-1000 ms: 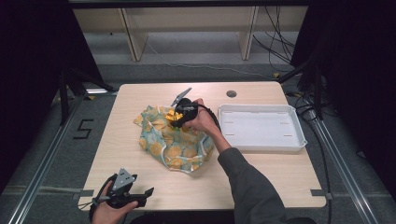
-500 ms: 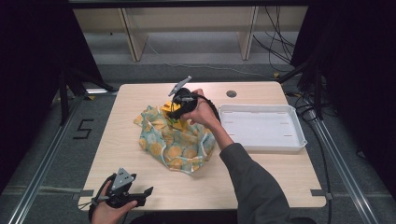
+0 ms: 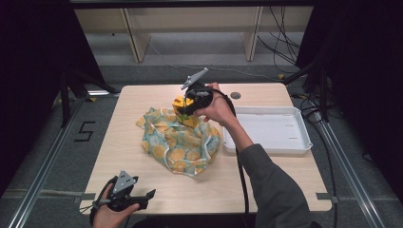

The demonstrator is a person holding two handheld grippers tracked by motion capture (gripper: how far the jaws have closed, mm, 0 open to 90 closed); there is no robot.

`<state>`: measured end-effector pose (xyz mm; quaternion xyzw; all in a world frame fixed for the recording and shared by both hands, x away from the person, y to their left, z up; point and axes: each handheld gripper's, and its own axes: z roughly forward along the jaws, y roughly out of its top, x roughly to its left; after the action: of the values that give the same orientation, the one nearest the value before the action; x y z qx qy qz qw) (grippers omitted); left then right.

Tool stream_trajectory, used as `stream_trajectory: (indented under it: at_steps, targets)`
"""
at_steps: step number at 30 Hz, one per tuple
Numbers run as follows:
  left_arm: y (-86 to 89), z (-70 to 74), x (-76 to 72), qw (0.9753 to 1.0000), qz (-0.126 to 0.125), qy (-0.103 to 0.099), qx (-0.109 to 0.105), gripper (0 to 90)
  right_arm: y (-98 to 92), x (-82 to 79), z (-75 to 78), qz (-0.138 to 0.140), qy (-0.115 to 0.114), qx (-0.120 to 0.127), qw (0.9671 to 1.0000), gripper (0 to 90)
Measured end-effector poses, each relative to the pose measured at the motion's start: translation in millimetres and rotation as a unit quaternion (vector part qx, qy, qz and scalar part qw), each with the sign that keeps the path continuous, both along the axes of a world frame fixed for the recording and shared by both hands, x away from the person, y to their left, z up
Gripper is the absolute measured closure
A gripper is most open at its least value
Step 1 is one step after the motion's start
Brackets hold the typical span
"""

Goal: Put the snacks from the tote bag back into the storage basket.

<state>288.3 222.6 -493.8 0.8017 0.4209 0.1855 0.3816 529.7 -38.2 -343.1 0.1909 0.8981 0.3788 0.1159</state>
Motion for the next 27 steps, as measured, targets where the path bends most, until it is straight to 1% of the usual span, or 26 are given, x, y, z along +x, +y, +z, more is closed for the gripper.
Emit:
stream_trajectory:
  at_steps: [1,3,4,5,6,7,8,9,10,11,13,14,15,16,17,18,19,20,22,23,25,26,27]
  targets:
    - [-0.6,-0.9,0.1,1.0000,0.001,-0.004,-0.007,19.2,-3.2,-1.3,1.1,0.003,0.000,-0.001,1.0000,52.1]
    - [-0.4,-0.2,0.2,1.0000,0.002,-0.004,-0.004,19.2,-10.5,-3.9,3.5,-0.004,0.000,-0.003,1.0000,52.1]
    - [-0.3,-0.2,0.3,1.0000,0.002,-0.004,-0.005,19.2,-14.3,-4.0,4.2,-0.001,-0.003,-0.003,1.0000,52.1]
    - [0.2,0.0,0.3,1.0000,0.000,-0.004,-0.003,19.2,-17.8,-5.0,5.3,-0.004,0.003,-0.005,1.0000,52.2]
    - [1.4,0.6,0.3,1.0000,-0.004,-0.002,0.003,19.2,-23.1,-5.8,5.7,-0.008,0.001,0.000,1.0000,52.1]
    - [1.0,0.2,0.3,1.0000,-0.001,-0.002,-0.001,19.1,-27.1,-6.3,7.2,-0.010,0.004,-0.005,0.9999,52.1]
    - [-0.5,-0.5,0.0,0.9999,0.010,-0.002,-0.011,19.0,-33.0,-6.6,7.7,-0.013,0.003,-0.003,0.9999,52.1]
    - [0.8,-0.1,0.9,1.0000,0.007,-0.005,-0.002,19.1,-37.6,-8.1,8.1,-0.021,0.001,-0.002,0.9998,52.1]
    - [1.3,0.5,0.6,1.0000,0.003,-0.002,0.001,19.1,-42.4,-8.4,8.5,-0.020,-0.001,-0.003,0.9998,52.1]
    - [1.7,0.6,0.5,1.0000,0.003,-0.001,0.003,19.0,-45.9,-8.8,8.2,-0.025,-0.004,0.000,0.9997,52.1]
    - [1.6,0.5,0.8,1.0000,0.003,-0.003,0.001,19.1,-56.7,-10.2,8.9,-0.029,-0.002,0.000,0.9996,52.1]
    - [1.3,0.1,1.0,1.0000,0.001,-0.004,-0.004,19.1,-63.8,-10.7,8.5,-0.032,-0.003,0.003,0.9995,52.1]
    - [0.4,-0.1,0.7,0.9999,0.007,-0.005,-0.005,19.1,-68.9,-11.9,8.0,-0.038,-0.001,0.002,0.9993,52.1]
    - [1.7,0.7,1.0,1.0000,0.001,-0.005,0.004,19.0,-75.1,-12.8,8.4,-0.049,0.007,-0.004,0.9988,52.1]
    - [2.2,0.9,1.2,1.0000,-0.002,-0.004,0.007,19.1,-80.4,-12.6,7.6,-0.048,0.000,-0.003,0.9989,52.1]
    - [1.6,-0.2,1.7,1.0000,-0.002,-0.006,-0.002,19.0,-86.0,-13.0,6.8,-0.056,-0.003,-0.003,0.9984,52.1]
    - [1.5,0.0,1.4,1.0000,-0.001,-0.004,-0.001,19.1,-91.7,-12.9,6.8,-0.050,0.000,-0.006,0.9987,52.1]
    - [1.6,0.7,1.1,1.0000,-0.001,-0.003,0.005,19.0,-97.4,-13.3,6.1,-0.058,0.001,-0.005,0.9983,52.1]
    - [1.6,-0.3,1.9,1.0000,-0.004,-0.004,0.000,19.0,-107.4,-13.7,3.8,-0.069,-0.006,-0.004,0.9976,52.1]
    - [1.5,-0.3,1.9,1.0000,-0.003,-0.004,0.001,19.0,-112.4,-13.5,3.0,-0.067,-0.010,-0.005,0.9977,52.1]
    - [1.5,-1.1,2.2,1.0000,-0.003,-0.008,-0.002,19.0,-121.4,-14.0,1.3,-0.073,-0.005,-0.006,0.9973,52.1]
    - [1.8,0.0,2.0,1.0000,-0.003,-0.004,0.002,19.1,-126.0,-14.0,1.0,-0.075,-0.006,-0.010,0.9971,52.1]
    - [1.7,-0.1,2.0,1.0000,-0.001,-0.005,0.000,19.0,-129.0,-15.2,-0.9,-0.080,-0.001,-0.007,0.9968,52.1]
